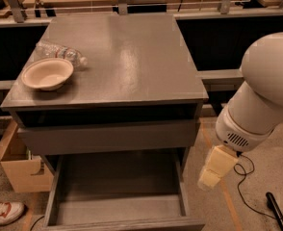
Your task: Close middle drawer
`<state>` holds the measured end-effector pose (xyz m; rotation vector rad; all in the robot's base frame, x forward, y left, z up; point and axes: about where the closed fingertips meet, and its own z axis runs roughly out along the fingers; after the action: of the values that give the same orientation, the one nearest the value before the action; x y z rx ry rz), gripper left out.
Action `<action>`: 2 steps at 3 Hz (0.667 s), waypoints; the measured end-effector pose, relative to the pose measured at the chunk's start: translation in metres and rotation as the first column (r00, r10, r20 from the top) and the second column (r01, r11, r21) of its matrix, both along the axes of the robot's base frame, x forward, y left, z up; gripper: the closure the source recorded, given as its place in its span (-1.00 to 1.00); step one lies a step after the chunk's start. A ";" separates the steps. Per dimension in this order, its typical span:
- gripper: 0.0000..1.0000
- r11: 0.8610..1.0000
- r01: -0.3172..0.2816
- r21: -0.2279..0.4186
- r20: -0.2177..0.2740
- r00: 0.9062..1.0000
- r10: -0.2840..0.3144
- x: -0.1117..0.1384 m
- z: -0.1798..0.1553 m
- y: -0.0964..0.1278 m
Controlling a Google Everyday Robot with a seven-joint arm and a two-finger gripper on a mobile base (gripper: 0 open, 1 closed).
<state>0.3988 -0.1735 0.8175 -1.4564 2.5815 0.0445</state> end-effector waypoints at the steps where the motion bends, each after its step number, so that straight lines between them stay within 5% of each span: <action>1: -1.00 0.998 0.055 -0.015 -0.018 0.998 -0.055 -0.011 -0.028 0.004; 2: -1.00 0.984 0.164 -0.072 -0.103 0.980 -0.171 -0.039 -0.113 0.021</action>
Offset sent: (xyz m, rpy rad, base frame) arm -0.0637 0.0339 -0.1769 -0.0873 0.1885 -0.3205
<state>0.3600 -0.1528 0.7047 -1.2842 2.8086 0.0214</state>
